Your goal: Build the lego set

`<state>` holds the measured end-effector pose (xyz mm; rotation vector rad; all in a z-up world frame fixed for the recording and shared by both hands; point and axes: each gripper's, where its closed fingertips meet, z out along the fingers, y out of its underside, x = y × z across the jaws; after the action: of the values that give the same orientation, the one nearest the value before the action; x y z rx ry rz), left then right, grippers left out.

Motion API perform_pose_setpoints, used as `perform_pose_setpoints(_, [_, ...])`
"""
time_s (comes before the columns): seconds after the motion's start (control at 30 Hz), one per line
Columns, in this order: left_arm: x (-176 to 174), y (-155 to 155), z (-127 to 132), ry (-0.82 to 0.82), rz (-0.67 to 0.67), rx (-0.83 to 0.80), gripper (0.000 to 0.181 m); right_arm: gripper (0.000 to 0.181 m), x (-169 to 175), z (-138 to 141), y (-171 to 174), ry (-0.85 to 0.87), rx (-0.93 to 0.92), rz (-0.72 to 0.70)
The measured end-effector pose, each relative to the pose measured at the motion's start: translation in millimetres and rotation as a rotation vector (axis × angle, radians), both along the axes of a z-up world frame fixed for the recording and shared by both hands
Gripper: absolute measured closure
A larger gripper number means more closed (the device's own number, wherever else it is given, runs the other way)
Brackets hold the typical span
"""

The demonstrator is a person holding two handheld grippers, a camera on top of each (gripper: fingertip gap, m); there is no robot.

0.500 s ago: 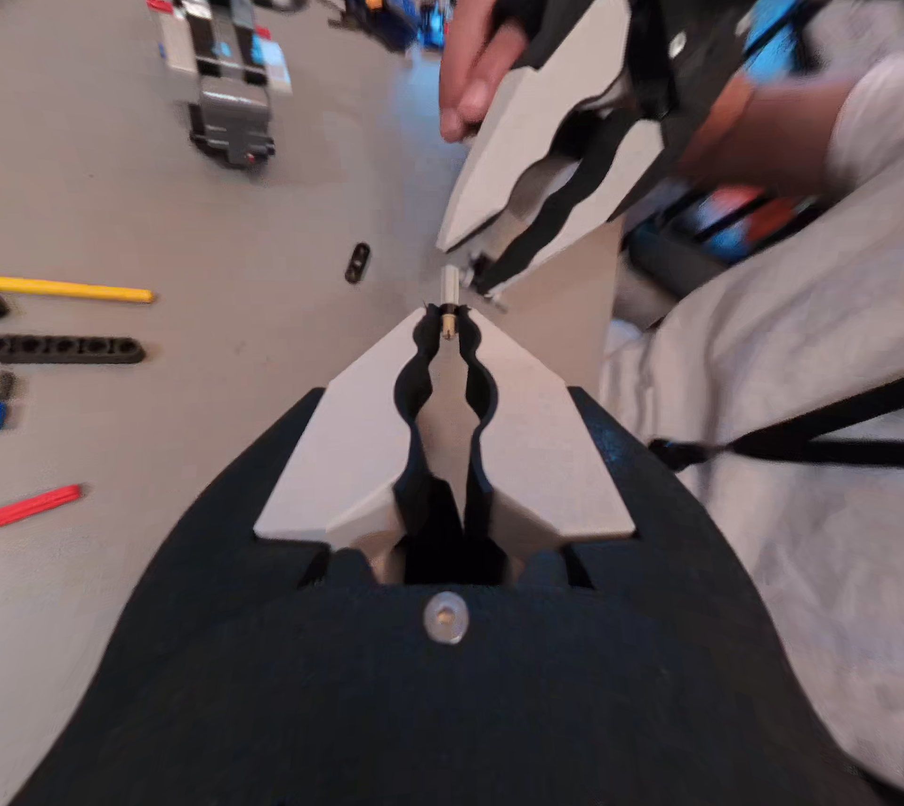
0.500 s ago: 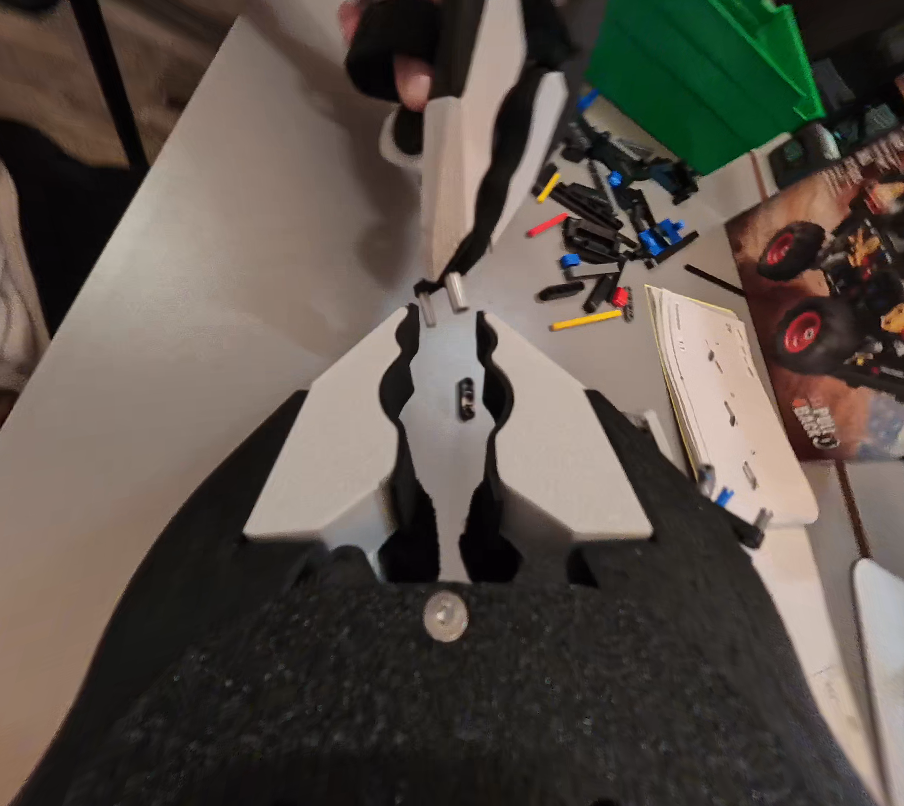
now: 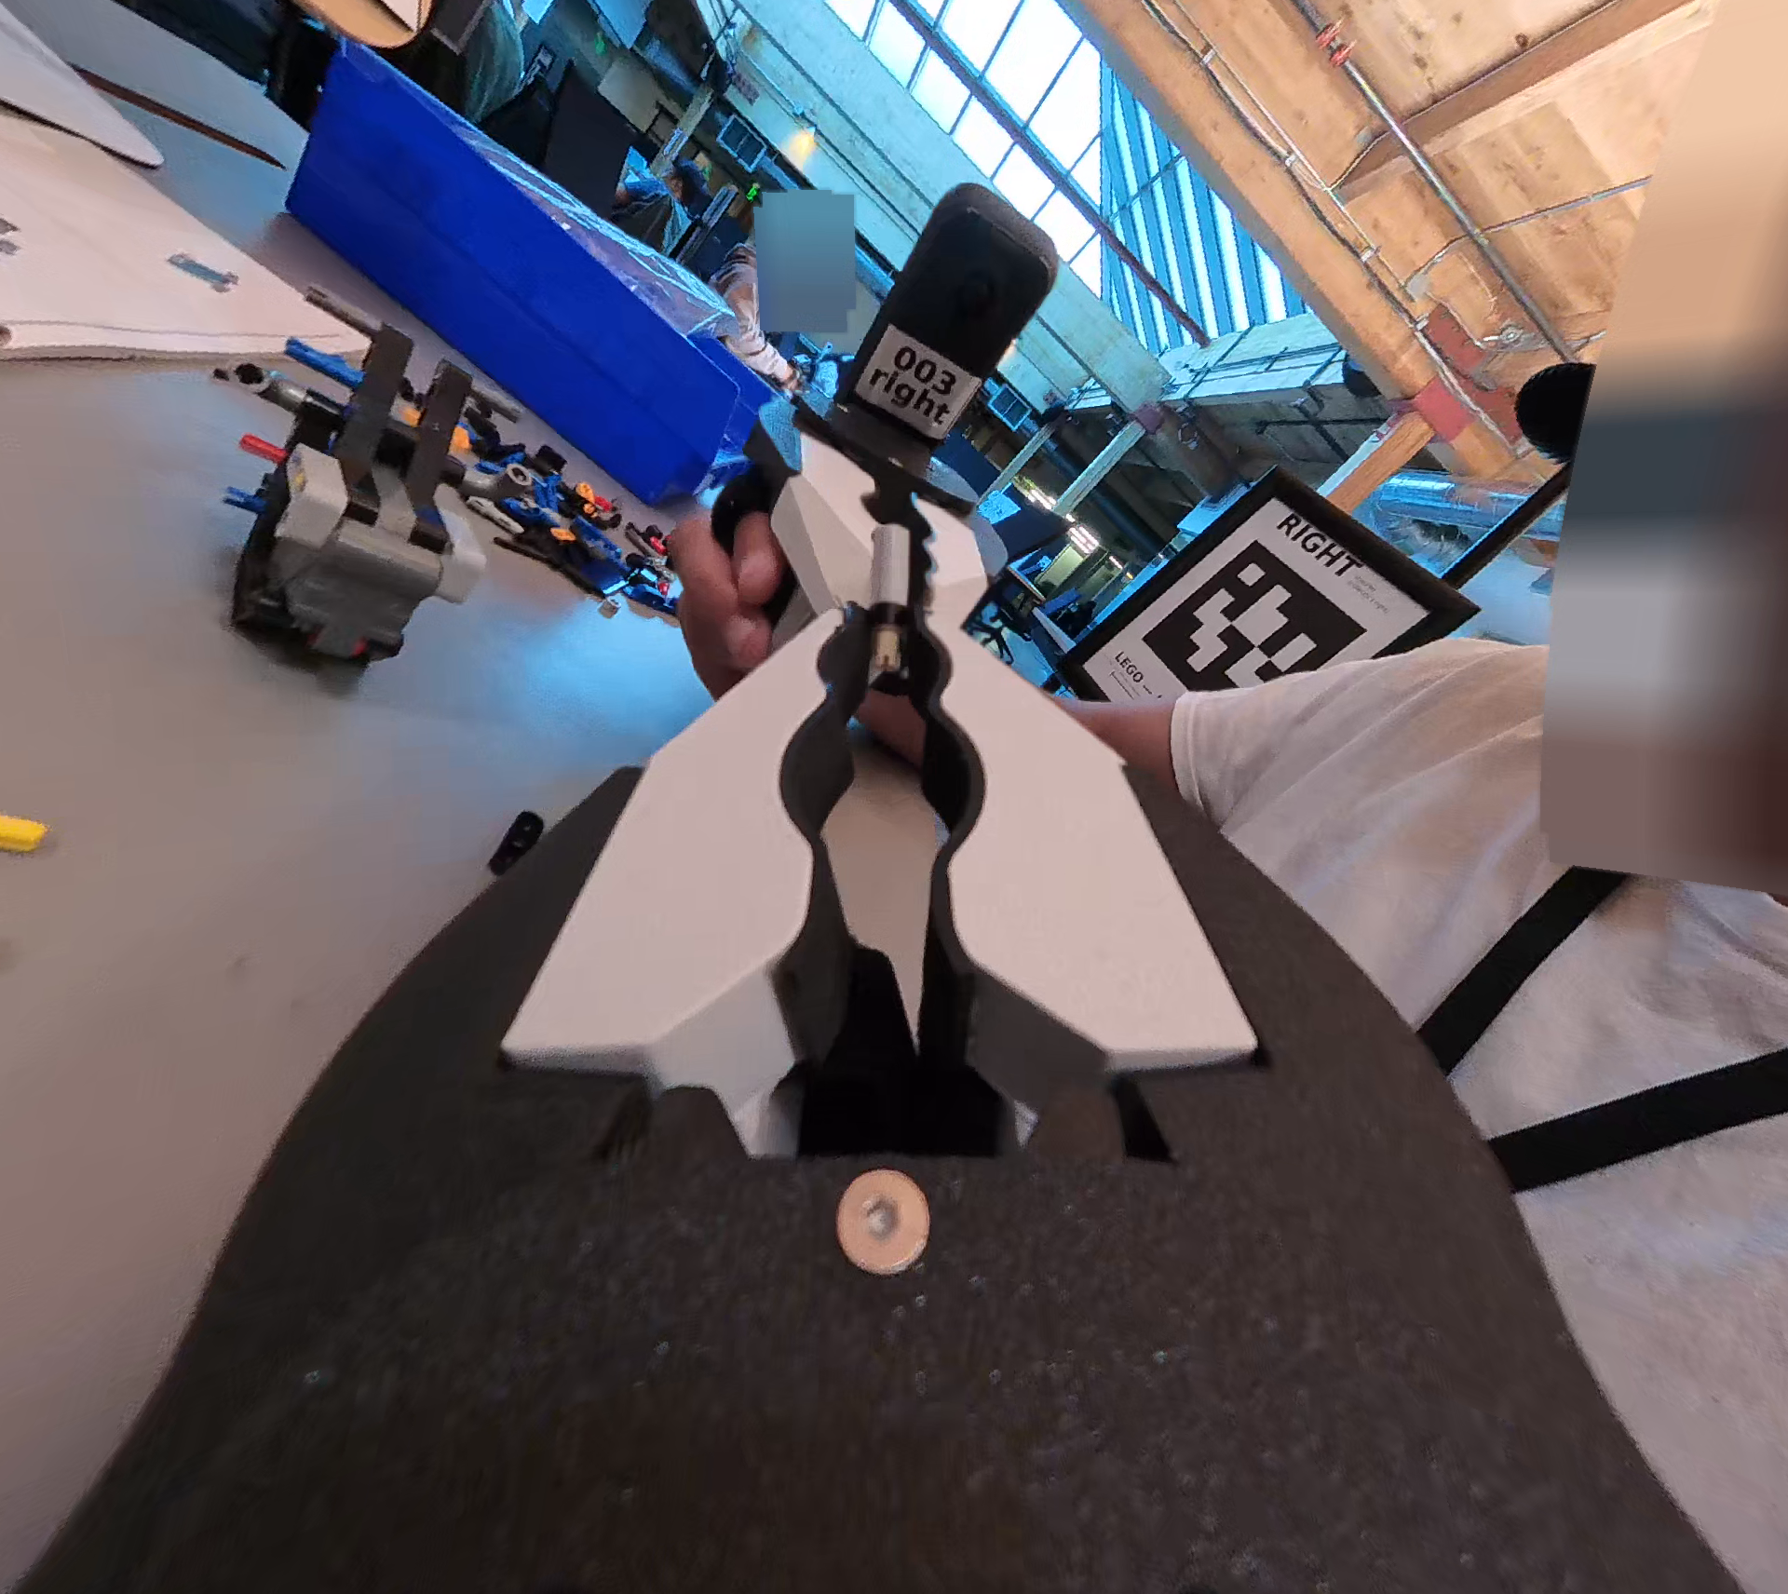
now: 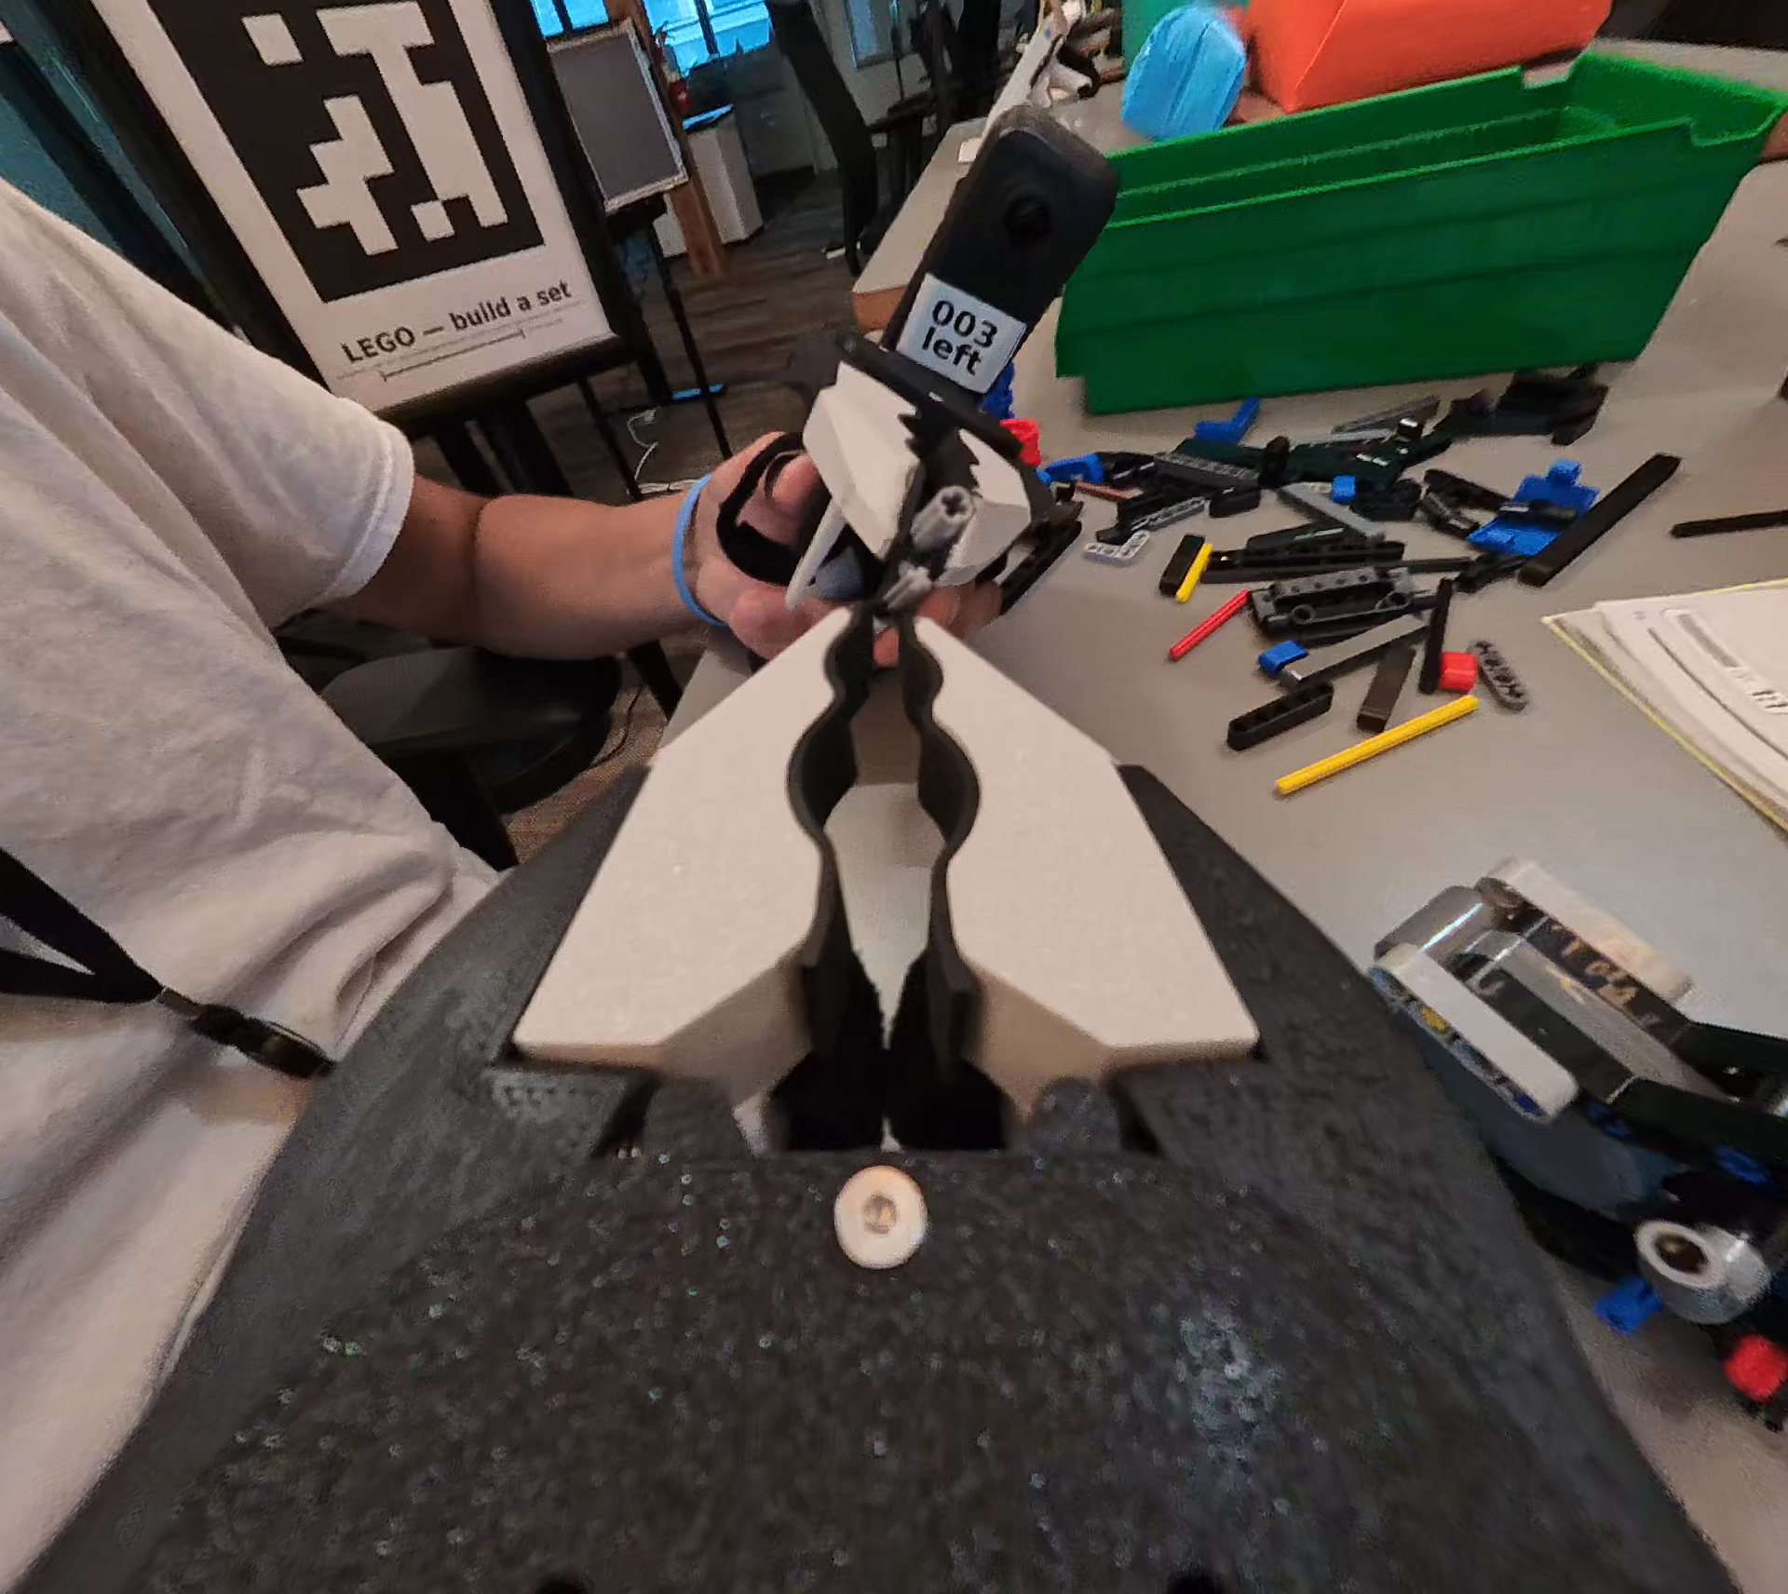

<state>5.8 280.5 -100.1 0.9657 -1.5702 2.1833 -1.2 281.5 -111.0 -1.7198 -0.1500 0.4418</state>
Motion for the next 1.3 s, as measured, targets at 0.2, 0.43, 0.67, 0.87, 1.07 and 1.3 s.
perform_pose_setpoints(0.2, [1.7,-2.0,-3.2,0.001,0.033,0.018,0.176,0.168,0.2,-3.4,-1.5,0.02,-0.022,0.012])
perform_pose_setpoints(0.43, [0.7,-7.5,-6.9,-0.008,0.041,0.062,0.176,0.175,5.3,-1.1,-5.7,0.077,-0.037,0.037])
perform_pose_setpoints(0.67, [-8.2,-20.9,-20.7,-0.064,0.022,0.239,0.176,0.176,4.4,-0.7,-11.8,0.108,-0.048,0.083])
perform_pose_setpoints(0.87, [-10.6,-19.7,-30.9,-0.091,0.02,0.352,0.172,0.177,1.5,-9.5,-11.0,0.11,-0.098,0.103])
perform_pose_setpoints(1.07, [-10.8,-15.8,-37.6,-0.139,0.038,0.453,0.167,0.177,1.8,-15.3,-12.5,0.121,-0.137,0.117])
perform_pose_setpoints(1.3, [-10.1,-14.9,-38.3,-0.117,0.036,0.44,0.172,0.177,2.1,-19.8,-12.5,0.107,-0.151,0.117])
